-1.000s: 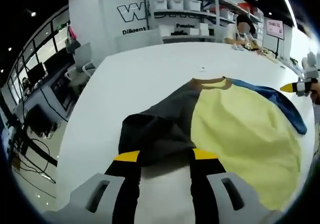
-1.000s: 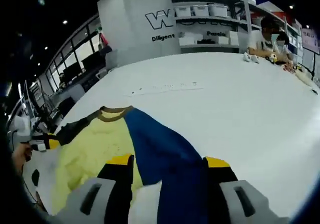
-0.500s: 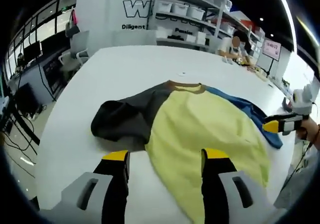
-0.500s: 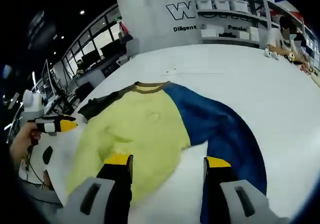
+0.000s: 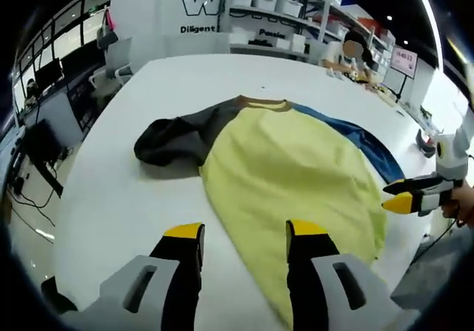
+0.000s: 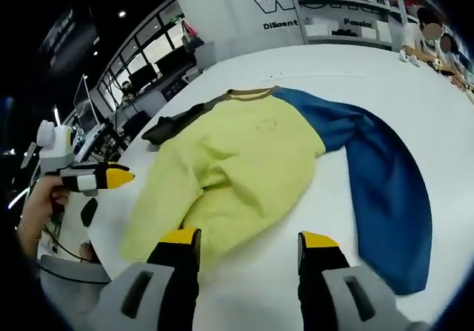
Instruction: Fold the garment on the visible template until the final outline fits inside the template.
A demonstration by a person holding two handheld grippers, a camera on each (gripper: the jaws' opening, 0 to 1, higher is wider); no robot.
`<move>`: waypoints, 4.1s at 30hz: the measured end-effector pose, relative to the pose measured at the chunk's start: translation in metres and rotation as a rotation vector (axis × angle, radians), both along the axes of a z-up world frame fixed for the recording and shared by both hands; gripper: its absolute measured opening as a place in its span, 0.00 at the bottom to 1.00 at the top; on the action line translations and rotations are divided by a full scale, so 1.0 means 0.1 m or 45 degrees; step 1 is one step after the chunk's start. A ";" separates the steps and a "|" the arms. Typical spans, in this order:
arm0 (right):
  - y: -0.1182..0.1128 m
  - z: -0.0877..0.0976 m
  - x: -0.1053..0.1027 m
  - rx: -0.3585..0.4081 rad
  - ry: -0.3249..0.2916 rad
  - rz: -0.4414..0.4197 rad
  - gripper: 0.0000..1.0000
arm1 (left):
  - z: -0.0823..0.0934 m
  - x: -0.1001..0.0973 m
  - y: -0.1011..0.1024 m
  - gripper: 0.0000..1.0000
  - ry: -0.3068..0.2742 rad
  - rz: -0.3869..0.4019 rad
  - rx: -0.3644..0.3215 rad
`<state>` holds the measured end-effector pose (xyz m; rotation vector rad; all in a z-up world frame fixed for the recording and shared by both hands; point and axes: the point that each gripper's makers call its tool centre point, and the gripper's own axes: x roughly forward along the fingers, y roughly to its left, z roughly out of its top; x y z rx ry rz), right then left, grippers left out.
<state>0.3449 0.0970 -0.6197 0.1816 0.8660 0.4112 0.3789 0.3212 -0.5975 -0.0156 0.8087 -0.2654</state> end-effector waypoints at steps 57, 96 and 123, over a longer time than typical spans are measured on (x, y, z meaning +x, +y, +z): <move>-0.02 -0.17 -0.57 -0.154 0.108 0.070 0.00 | -0.40 -1.03 0.08 0.06 0.326 -0.041 0.175; -0.76 -0.20 -0.27 -0.179 0.103 0.061 0.00 | -0.13 -0.63 0.55 0.06 0.145 0.023 0.173; -0.72 -0.22 -0.70 -0.174 0.199 0.086 0.13 | -0.45 -1.12 0.64 0.20 0.322 0.076 0.145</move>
